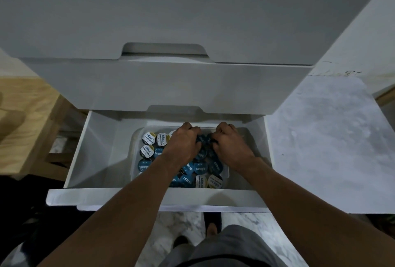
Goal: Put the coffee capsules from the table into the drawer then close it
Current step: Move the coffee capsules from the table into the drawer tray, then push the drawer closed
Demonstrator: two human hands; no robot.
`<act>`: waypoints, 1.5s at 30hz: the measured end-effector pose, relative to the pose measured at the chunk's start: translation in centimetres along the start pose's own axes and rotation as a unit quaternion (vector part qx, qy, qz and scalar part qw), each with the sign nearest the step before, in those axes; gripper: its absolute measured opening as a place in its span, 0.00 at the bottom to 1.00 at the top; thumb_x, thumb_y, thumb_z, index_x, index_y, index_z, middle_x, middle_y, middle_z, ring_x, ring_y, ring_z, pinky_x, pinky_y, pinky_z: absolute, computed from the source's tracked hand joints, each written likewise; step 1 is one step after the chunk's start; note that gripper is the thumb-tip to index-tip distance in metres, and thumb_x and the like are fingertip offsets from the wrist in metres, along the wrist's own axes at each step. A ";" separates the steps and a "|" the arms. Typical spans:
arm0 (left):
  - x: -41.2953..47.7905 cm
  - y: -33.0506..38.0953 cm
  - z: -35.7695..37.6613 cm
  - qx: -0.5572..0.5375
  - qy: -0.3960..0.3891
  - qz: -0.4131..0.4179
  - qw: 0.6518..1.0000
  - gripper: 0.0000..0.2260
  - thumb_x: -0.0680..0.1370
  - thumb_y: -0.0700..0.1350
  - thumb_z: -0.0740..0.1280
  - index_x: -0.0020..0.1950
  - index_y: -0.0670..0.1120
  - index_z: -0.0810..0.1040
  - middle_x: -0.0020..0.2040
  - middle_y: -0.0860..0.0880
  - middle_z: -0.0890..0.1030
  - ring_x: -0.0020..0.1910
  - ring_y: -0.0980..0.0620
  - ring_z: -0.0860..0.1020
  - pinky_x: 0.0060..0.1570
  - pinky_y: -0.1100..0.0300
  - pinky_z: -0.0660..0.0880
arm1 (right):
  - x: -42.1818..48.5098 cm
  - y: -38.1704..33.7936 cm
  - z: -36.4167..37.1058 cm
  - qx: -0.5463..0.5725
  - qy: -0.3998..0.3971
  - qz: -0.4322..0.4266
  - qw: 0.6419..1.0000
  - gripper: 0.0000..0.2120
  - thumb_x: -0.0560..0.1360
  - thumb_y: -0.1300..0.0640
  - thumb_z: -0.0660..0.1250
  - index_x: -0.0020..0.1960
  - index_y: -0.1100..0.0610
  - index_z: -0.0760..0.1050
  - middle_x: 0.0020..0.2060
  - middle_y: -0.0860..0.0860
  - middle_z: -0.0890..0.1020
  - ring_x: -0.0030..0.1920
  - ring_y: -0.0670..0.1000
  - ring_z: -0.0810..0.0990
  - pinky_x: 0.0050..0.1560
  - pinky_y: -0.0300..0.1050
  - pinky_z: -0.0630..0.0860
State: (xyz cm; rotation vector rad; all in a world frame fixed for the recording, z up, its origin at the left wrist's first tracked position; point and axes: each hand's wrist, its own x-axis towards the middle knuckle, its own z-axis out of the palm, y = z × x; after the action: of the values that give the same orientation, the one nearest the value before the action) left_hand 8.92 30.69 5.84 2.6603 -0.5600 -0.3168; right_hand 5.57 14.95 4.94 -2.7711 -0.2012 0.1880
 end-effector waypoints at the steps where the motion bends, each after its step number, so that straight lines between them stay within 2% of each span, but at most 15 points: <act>1: 0.0 0.0 0.0 0.002 0.002 0.001 1.000 0.14 0.76 0.42 0.66 0.62 0.45 0.76 0.58 0.43 0.75 0.54 0.45 0.76 0.56 0.55 0.74 | 0.0 0.0 0.0 0.000 0.001 0.001 1.000 0.13 0.77 0.59 0.60 0.58 0.61 0.78 0.59 0.57 0.73 0.59 0.56 0.69 0.62 0.48 0.71; 7: 0.0 0.0 0.2 0.015 0.001 0.006 1.000 0.14 0.77 0.40 0.64 0.63 0.45 0.75 0.59 0.43 0.75 0.55 0.46 0.75 0.55 0.57 0.72 | 0.2 0.3 -0.1 0.001 -0.008 -0.018 1.000 0.15 0.76 0.61 0.59 0.61 0.60 0.76 0.59 0.57 0.75 0.60 0.57 0.69 0.61 0.48 0.69; 13: 0.1 0.2 0.3 0.034 -0.010 0.004 0.999 0.16 0.77 0.41 0.63 0.65 0.45 0.73 0.60 0.44 0.73 0.57 0.46 0.74 0.56 0.57 0.72 | 0.5 0.7 0.1 -0.007 -0.013 -0.038 0.999 0.13 0.75 0.61 0.62 0.58 0.61 0.77 0.57 0.57 0.76 0.59 0.56 0.70 0.60 0.47 0.70; 19: 0.2 0.5 0.2 0.044 -0.017 -0.013 0.999 0.15 0.76 0.42 0.65 0.64 0.45 0.74 0.59 0.45 0.74 0.56 0.46 0.75 0.56 0.54 0.74 | 0.9 1.0 -0.2 -0.029 -0.042 -0.057 0.997 0.16 0.73 0.58 0.67 0.60 0.61 0.76 0.59 0.57 0.75 0.60 0.56 0.68 0.62 0.48 0.70; 27: -0.8 0.8 -0.4 0.063 -0.031 -0.033 0.997 0.16 0.77 0.44 0.65 0.64 0.46 0.74 0.60 0.45 0.73 0.56 0.44 0.75 0.57 0.51 0.75 | 0.8 1.4 -0.3 -0.025 -0.029 -0.061 0.997 0.15 0.74 0.58 0.67 0.59 0.60 0.76 0.58 0.57 0.76 0.58 0.56 0.70 0.61 0.49 0.71; 32: -2.3 0.4 -1.0 0.064 -0.034 -0.053 0.996 0.16 0.77 0.45 0.66 0.64 0.46 0.74 0.61 0.44 0.74 0.58 0.44 0.75 0.59 0.50 0.74 | 0.3 0.4 -1.1 0.020 -0.026 -0.022 0.999 0.14 0.73 0.60 0.65 0.58 0.60 0.76 0.56 0.57 0.78 0.58 0.56 0.73 0.59 0.48 0.72; 37: -3.8 0.1 -1.8 0.050 -0.012 -0.060 0.997 0.14 0.76 0.46 0.66 0.61 0.46 0.77 0.58 0.42 0.77 0.55 0.43 0.77 0.55 0.51 0.75 | -1.8 -0.9 -2.5 0.056 -0.021 0.024 0.998 0.13 0.76 0.59 0.63 0.60 0.60 0.75 0.56 0.58 0.78 0.56 0.58 0.76 0.55 0.48 0.74; 42: -6.6 0.5 -3.7 0.015 0.045 -0.037 0.998 0.11 0.76 0.45 0.66 0.57 0.46 0.79 0.53 0.43 0.81 0.52 0.45 0.79 0.53 0.54 0.76 | -5.2 -2.3 -3.4 0.034 -0.059 0.072 0.995 0.14 0.75 0.56 0.66 0.59 0.57 0.77 0.55 0.57 0.81 0.54 0.57 0.79 0.52 0.46 0.74; 45: -9.8 0.0 -4.9 0.016 0.090 -0.020 0.996 0.09 0.76 0.47 0.65 0.54 0.46 0.80 0.51 0.44 0.82 0.50 0.45 0.78 0.49 0.55 0.74 | -7.7 -3.2 -4.3 0.033 -0.030 0.125 0.991 0.12 0.75 0.54 0.65 0.57 0.57 0.79 0.56 0.56 0.81 0.54 0.57 0.79 0.53 0.46 0.74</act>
State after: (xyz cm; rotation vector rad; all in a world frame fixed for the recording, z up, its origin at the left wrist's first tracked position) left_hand 1.62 36.50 11.56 2.6986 -0.4591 -0.0795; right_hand -1.68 15.23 10.88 -2.7190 0.1379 0.3354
